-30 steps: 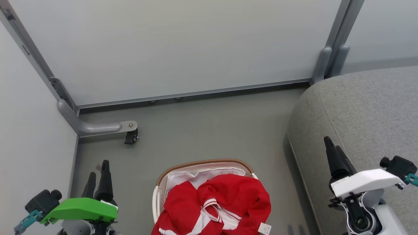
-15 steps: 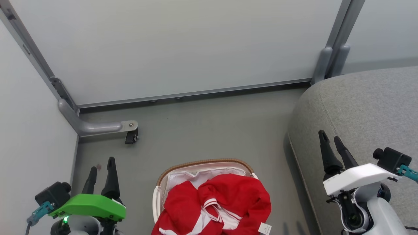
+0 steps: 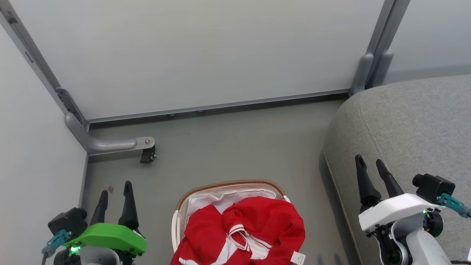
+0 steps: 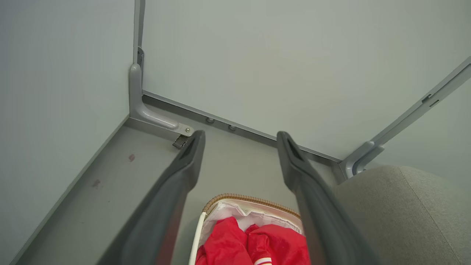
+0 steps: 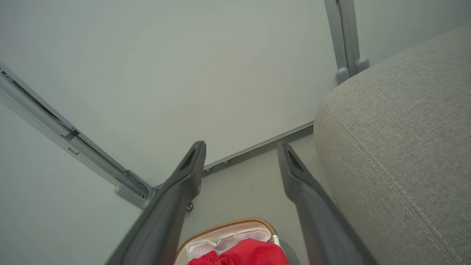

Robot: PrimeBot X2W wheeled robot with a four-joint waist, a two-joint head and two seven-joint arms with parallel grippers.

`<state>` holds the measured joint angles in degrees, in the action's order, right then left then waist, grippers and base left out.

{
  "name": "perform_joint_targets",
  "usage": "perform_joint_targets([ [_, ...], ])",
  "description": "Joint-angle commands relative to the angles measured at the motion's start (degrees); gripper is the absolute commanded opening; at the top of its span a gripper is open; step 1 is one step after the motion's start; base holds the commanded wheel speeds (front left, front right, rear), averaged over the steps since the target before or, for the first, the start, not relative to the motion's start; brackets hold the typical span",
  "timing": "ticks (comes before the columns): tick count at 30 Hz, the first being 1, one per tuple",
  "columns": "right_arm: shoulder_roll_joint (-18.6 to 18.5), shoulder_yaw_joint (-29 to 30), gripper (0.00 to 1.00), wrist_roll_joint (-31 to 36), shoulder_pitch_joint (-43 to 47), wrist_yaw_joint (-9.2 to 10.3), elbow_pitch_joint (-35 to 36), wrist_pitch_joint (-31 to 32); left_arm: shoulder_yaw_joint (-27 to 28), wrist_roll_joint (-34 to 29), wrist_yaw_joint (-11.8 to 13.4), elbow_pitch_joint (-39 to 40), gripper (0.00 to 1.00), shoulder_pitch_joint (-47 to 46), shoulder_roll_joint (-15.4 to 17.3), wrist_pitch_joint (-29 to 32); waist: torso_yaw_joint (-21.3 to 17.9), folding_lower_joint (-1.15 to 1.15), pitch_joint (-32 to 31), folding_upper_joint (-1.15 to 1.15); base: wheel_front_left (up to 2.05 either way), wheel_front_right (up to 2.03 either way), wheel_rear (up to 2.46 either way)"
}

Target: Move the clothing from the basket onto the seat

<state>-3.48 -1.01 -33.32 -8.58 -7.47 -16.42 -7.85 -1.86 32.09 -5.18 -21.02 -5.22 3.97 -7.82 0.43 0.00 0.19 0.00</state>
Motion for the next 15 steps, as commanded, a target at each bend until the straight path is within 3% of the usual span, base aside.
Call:
perform_joint_targets([
  [1, -0.1, -0.2, 1.0, 1.8, 0.3, -0.03, 0.5, -0.7, 0.2, -1.7, 0.1, 0.4, 1.0, 0.4, -0.1, -0.7, 0.0, 0.0, 0.0, 0.0, 0.0, 0.0, 0.0],
  [15, 0.3, -1.9, 1.0, 9.6, -0.1, -0.03, -0.3, -2.6, -1.3, -9.6, -0.7, -0.5, 1.0, -0.3, -0.8, -2.7, 0.1, 0.0, -0.1, 0.0, 0.0, 0.0, 0.0],
])
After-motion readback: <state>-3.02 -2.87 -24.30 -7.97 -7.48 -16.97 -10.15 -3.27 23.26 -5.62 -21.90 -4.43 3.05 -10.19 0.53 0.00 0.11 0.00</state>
